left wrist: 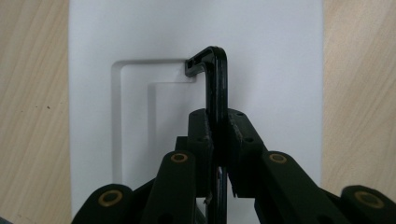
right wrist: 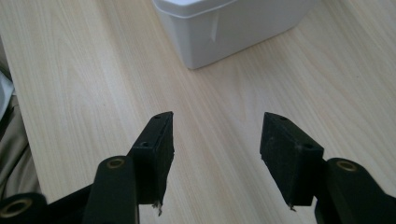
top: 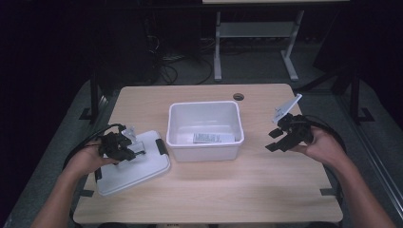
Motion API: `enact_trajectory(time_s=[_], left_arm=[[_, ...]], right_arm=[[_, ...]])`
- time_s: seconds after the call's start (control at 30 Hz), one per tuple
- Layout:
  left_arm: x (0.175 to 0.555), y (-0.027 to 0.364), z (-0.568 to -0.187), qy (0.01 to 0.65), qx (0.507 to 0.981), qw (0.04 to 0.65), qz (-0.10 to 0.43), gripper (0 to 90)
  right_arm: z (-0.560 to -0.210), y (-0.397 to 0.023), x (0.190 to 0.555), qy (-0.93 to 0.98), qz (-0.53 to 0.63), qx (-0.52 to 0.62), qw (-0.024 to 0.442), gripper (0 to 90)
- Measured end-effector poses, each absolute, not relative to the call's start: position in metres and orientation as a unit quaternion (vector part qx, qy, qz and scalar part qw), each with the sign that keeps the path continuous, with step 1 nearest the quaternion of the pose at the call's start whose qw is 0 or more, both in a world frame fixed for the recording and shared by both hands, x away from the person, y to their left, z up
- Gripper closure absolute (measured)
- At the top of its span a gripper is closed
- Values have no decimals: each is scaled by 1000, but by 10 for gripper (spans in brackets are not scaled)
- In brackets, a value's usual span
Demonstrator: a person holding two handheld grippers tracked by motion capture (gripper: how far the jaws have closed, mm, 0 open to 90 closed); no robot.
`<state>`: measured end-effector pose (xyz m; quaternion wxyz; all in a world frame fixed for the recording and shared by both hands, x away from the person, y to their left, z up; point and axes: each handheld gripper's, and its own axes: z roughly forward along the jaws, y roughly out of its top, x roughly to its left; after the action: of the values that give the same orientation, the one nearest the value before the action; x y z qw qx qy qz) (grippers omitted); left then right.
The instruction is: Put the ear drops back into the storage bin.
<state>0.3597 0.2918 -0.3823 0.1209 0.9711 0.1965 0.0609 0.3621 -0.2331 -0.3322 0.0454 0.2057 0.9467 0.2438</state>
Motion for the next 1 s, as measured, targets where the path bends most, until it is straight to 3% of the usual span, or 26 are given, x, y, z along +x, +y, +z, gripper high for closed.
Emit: enact_trajectory(time_s=[1.0], left_arm=[[357, 303, -348, 185, 972, 126, 66, 847]], right_arm=[[-373, -252, 352, 935, 263, 236, 41, 417]])
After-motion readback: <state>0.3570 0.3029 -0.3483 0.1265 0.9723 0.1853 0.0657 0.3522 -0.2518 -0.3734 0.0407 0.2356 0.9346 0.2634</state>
